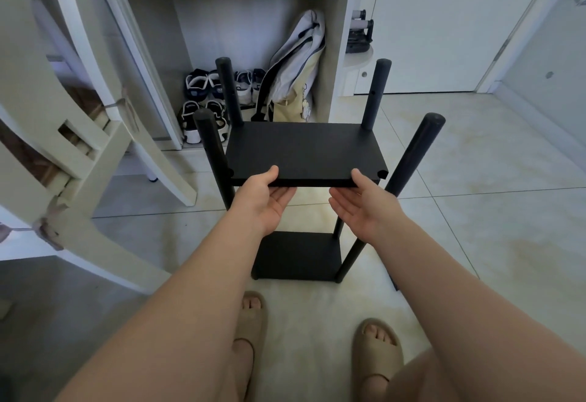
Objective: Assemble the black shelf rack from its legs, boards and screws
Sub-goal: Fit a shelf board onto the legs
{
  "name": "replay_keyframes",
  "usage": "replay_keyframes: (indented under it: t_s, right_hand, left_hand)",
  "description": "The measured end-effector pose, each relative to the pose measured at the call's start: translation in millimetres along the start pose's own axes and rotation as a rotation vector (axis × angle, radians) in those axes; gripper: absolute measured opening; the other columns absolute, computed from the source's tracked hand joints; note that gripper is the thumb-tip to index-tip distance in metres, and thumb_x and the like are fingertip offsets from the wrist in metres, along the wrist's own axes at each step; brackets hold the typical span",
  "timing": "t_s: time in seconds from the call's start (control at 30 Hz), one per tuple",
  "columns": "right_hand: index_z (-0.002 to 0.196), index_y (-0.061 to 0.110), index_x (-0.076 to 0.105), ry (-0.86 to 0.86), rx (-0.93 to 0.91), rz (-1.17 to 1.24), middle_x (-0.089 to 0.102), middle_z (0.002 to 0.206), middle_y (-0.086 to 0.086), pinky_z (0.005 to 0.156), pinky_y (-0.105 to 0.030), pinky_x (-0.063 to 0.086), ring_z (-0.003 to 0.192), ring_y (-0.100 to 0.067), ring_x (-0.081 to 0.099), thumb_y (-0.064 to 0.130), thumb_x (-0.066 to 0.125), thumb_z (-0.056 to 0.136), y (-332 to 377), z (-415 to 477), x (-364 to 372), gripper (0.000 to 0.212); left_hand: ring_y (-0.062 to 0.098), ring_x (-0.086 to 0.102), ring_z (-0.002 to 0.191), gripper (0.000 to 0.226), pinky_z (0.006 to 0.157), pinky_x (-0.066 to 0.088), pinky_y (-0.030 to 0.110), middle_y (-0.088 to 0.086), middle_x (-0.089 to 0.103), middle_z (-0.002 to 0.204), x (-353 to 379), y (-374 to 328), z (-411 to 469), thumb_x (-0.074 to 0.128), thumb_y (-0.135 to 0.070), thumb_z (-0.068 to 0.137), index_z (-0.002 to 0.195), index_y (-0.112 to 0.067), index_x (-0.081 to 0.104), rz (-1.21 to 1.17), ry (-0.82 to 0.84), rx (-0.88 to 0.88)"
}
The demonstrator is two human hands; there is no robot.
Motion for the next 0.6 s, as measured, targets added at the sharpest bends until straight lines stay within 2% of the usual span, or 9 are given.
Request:
replay_keyframes:
  t_s: [0.13, 0.23, 0.3, 0.37, 0.43, 0.5, 0.6]
  right_hand:
    - [0.116, 0.007, 0.060, -0.012, 0.025, -0.037, 0.074, 0.106, -0.017, 0.064, -0.035, 0.061, 0.086, -0.026, 0.076, 0.017, 0.064, 0.100, -8.4, 9.5, -4.3, 0.020]
    - [0.122, 0.005, 0.059, -0.040, 0.031, -0.066, 0.074, 0.104, -0.017, 0.062, -0.033, 0.060, 0.085, -0.025, 0.076, 0.018, 0.062, 0.102, -19.8, 16.1, -8.9, 0.024]
    - [0.125, 0.004, 0.058, -0.072, 0.030, -0.075, 0.073, 0.105, -0.016, 0.063, -0.032, 0.059, 0.087, -0.025, 0.075, 0.019, 0.061, 0.102, -27.3, 21.1, -13.0, 0.027]
    - [0.126, 0.004, 0.058, -0.096, 0.024, -0.080, 0.073, 0.105, -0.015, 0.065, -0.031, 0.058, 0.089, -0.024, 0.074, 0.020, 0.060, 0.103, -33.7, 25.4, -16.2, 0.029]
    - [0.124, 0.004, 0.059, -0.113, 0.014, -0.073, 0.074, 0.103, -0.014, 0.066, -0.030, 0.059, 0.090, -0.024, 0.075, 0.021, 0.061, 0.102, -40.5, 28.1, -18.3, 0.028]
    - [0.118, 0.004, 0.061, -0.136, -0.003, -0.050, 0.075, 0.098, -0.014, 0.065, -0.029, 0.059, 0.087, -0.023, 0.076, 0.022, 0.062, 0.102, -46.9, 29.4, -20.0, 0.024]
    - [0.105, 0.005, 0.063, -0.173, -0.025, -0.013, 0.075, 0.092, -0.013, 0.064, -0.029, 0.059, 0.083, -0.023, 0.076, 0.021, 0.063, 0.101, -54.1, 30.2, -22.5, 0.017]
  left_hand:
    - [0.026, 0.069, 0.103, 0.031, 0.075, 0.059, 0.036, 0.016, 0.068, 0.118, -13.3, 5.8, 6.0, 0.060, -0.016, 0.099, 0.128, -0.009, 0.055, 0.144, -0.042, -0.059]
    - [0.024, 0.073, 0.094, 0.030, 0.064, 0.060, 0.034, 0.014, 0.072, 0.110, -24.4, 14.6, 9.3, 0.065, -0.021, 0.096, 0.124, -0.014, 0.055, 0.200, -0.137, -0.087]
    - [0.023, 0.074, 0.089, 0.029, 0.062, 0.061, 0.032, 0.014, 0.074, 0.103, -28.9, 22.3, 11.6, 0.068, -0.022, 0.095, 0.120, -0.013, 0.056, 0.216, -0.196, -0.066]
    - [0.023, 0.075, 0.087, 0.027, 0.068, 0.062, 0.033, 0.014, 0.074, 0.102, -33.1, 30.4, 15.1, 0.069, -0.021, 0.094, 0.116, -0.012, 0.056, 0.213, -0.252, -0.027]
    - [0.022, 0.075, 0.084, 0.019, 0.076, 0.063, 0.035, 0.013, 0.074, 0.100, -37.1, 35.9, 17.7, 0.070, -0.020, 0.093, 0.104, -0.014, 0.056, 0.201, -0.308, 0.009]
    - [0.021, 0.075, 0.083, 0.018, 0.083, 0.062, 0.037, 0.011, 0.074, 0.100, -39.9, 39.2, 19.8, 0.071, -0.019, 0.093, 0.093, -0.018, 0.053, 0.200, -0.347, 0.036]
    - [0.021, 0.075, 0.086, 0.018, 0.084, 0.061, 0.036, 0.011, 0.073, 0.102, -43.1, 44.5, 22.4, 0.071, -0.020, 0.093, 0.091, -0.018, 0.053, 0.211, -0.371, 0.069]
Point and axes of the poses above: each hand's wrist, its own z-axis towards the middle knuckle, its own x-axis out of the palm, y = z × x, the point moved 5 cm from there along z, towards the middle knuckle
